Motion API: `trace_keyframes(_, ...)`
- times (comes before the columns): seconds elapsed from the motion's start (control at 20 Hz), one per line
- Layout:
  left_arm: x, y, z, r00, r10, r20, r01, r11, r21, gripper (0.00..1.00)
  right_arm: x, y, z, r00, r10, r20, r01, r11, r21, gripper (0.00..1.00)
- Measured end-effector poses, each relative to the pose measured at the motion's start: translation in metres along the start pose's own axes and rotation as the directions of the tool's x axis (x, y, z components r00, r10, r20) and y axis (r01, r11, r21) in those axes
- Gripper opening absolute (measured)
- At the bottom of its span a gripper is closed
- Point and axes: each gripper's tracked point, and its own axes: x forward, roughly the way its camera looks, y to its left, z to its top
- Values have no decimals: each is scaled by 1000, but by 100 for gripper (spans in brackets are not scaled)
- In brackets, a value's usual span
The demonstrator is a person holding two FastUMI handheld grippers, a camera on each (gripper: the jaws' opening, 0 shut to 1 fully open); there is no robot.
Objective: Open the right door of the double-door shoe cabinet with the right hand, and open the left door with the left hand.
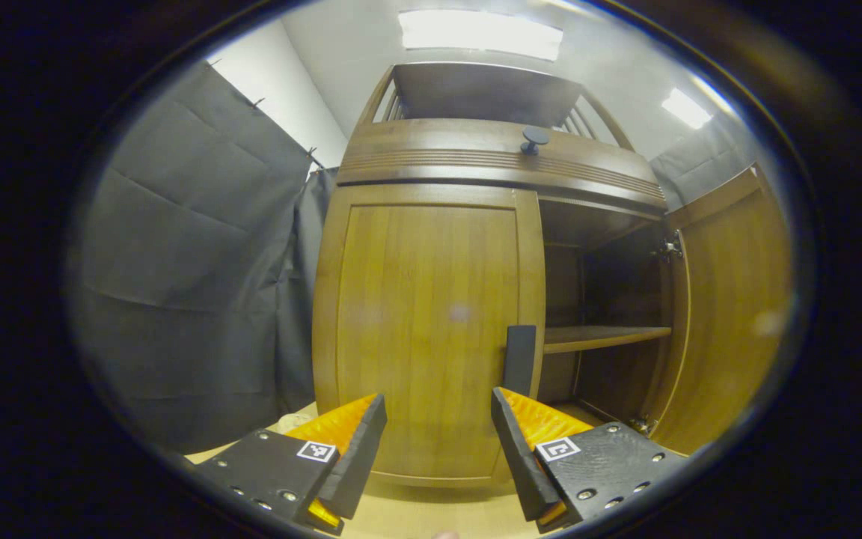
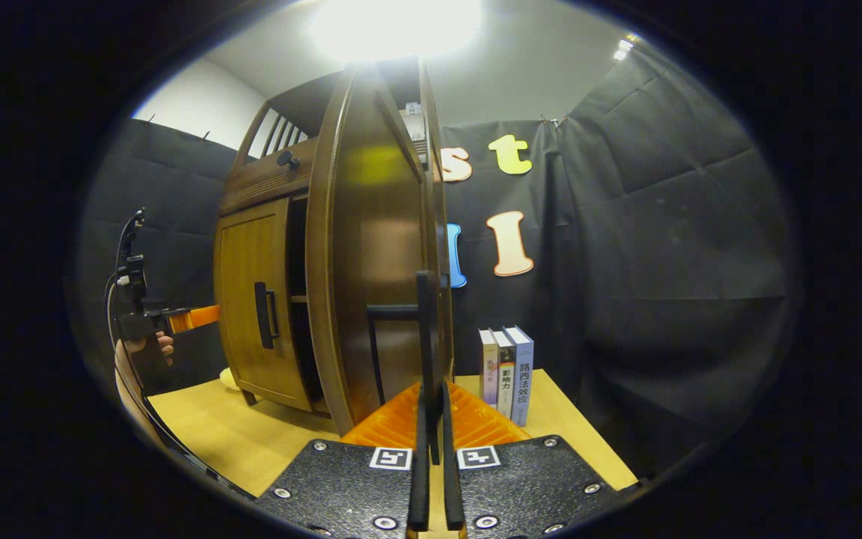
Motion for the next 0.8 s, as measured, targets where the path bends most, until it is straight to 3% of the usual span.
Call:
trace_keyframes(0.15,-2,0,-2,1000,19,-21,-19,1000,-9,86,-3,-12,-1,1000,12,0,-12,998,68,2)
trace_keyframes(0.2,-3,0,-3,999,20,-27,-21,1000,-12,81,-6,-13,0,1000,20,1,-20,996,92,3)
trace_keyframes(0.3,-3,1,-4,999,17,-31,-17,1000,-9,81,-12,-20,-2,1000,14,-4,-14,998,69,5)
trace_keyframes(0.35,-3,2,-4,999,17,-32,-17,1000,-2,81,-17,-22,0,1000,13,2,-14,998,56,0)
trace_keyframes(0.4,-2,3,-4,999,21,-31,-21,1000,4,81,-23,-21,1,1000,15,7,-16,998,61,5)
trace_keyframes(0.5,-2,2,-3,999,25,-25,-25,1000,-1,81,-35,-30,9,999,-27,35,24,996,86,7)
trace_keyframes(0.55,-2,0,-2,1000,20,-20,-20,1000,-12,86,-42,-35,12,998,-51,46,46,994,95,7)
trace_keyframes(0.7,-2,-6,-3,1000,-4,-20,4,999,-44,78,-62,-36,31,991,-93,95,83,991,106,5)
trace_keyframes(0.8,-3,-12,-3,999,-36,-24,34,996,-79,81,-73,-29,45,985,-109,132,96,990,103,4)
